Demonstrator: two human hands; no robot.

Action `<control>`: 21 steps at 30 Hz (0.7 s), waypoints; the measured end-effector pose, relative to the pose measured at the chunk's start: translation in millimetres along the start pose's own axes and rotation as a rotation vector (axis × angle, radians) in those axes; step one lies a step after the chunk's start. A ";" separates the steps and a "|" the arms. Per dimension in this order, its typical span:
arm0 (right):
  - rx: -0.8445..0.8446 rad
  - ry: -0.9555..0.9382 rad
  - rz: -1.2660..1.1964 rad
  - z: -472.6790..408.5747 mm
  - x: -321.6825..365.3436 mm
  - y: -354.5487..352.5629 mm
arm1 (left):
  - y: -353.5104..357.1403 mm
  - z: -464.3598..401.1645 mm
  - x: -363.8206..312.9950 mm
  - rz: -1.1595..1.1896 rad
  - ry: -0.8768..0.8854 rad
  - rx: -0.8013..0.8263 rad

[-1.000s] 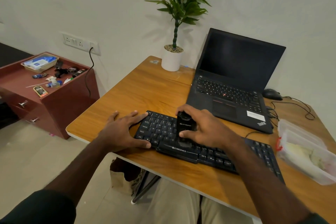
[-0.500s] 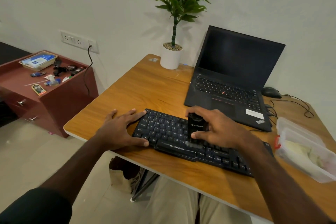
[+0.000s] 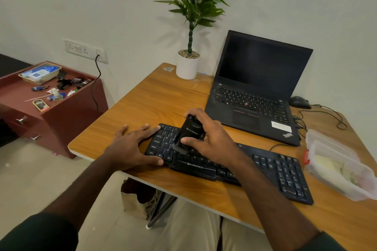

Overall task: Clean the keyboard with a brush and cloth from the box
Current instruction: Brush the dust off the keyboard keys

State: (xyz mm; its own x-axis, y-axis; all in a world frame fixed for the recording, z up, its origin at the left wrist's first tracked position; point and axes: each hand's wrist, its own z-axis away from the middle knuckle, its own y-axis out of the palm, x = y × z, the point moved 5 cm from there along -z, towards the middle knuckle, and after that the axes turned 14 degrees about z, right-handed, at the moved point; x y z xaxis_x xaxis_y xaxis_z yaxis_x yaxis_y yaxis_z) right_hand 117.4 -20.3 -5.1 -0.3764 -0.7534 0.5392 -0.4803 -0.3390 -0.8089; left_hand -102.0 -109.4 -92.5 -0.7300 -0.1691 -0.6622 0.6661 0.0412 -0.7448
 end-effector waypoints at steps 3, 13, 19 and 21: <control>0.089 -0.014 0.101 19.1 -12.5 -10.6 | 0.4 -0.2 1.2 -0.003 0.008 0.003; -0.099 0.255 -0.017 76.4 -49.3 -73.2 | 2.1 1.9 -1.7 -0.036 0.089 -0.062; -0.553 0.443 -0.383 123.4 -55.1 -49.2 | 33.7 20.8 -66.4 -0.045 0.379 -0.345; -0.602 0.441 -0.417 130.4 -52.6 -45.9 | 55.5 20.4 -96.6 -0.082 0.436 -0.359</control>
State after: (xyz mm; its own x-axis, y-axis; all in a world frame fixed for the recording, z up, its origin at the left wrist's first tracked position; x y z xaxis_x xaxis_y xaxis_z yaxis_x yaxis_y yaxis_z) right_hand 262.5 -38.6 -26.9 -0.2896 -0.3030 0.9079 -0.9401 -0.0885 -0.3294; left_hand 8.5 -110.8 -68.2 -0.8234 0.2328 -0.5175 0.5665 0.3901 -0.7259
